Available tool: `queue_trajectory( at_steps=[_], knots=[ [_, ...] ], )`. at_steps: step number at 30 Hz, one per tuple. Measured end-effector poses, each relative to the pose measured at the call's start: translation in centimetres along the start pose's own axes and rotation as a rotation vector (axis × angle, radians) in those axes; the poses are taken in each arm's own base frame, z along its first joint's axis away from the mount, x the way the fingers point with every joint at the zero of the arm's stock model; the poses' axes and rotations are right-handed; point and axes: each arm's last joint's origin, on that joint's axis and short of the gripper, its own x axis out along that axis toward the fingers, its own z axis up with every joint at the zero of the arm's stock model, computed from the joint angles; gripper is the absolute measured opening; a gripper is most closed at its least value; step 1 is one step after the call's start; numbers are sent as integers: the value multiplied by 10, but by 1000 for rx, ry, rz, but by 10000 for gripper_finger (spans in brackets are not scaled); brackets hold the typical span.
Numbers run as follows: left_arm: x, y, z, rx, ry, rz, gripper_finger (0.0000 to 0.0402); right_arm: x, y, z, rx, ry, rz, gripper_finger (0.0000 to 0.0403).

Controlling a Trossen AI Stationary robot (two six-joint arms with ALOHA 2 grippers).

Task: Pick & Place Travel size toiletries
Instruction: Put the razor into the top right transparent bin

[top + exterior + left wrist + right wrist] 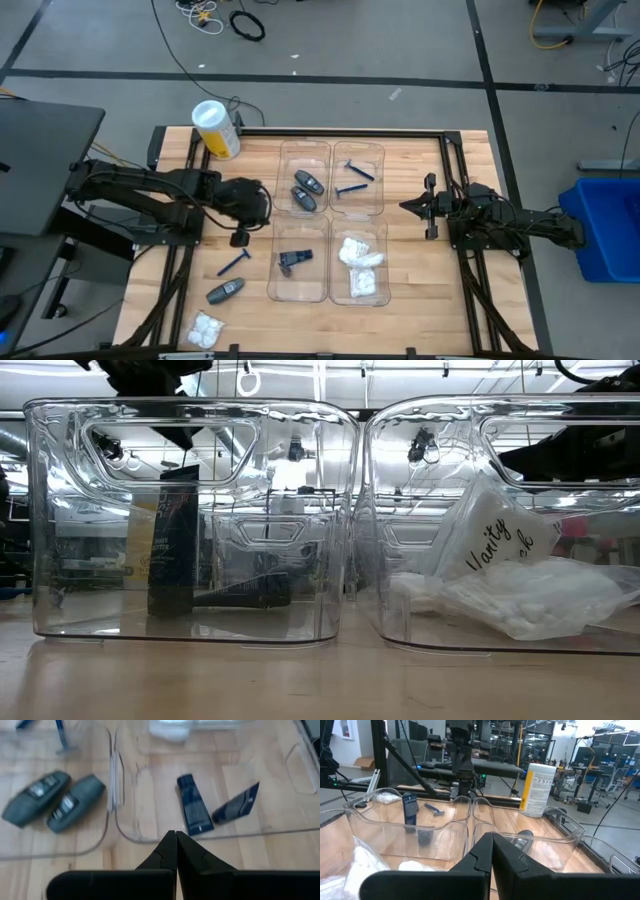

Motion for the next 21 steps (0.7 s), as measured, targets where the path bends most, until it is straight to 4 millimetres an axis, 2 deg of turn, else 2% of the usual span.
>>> queue_trajectory(
  at_steps=[13,21],
  knots=[
    [-1,-5,-15,-134,159,-16,0,0,0,0,0,0,0,14],
    [-3,-26,-23,-179,241,-48,0,0,0,0,0,1,0,14]
  ],
)
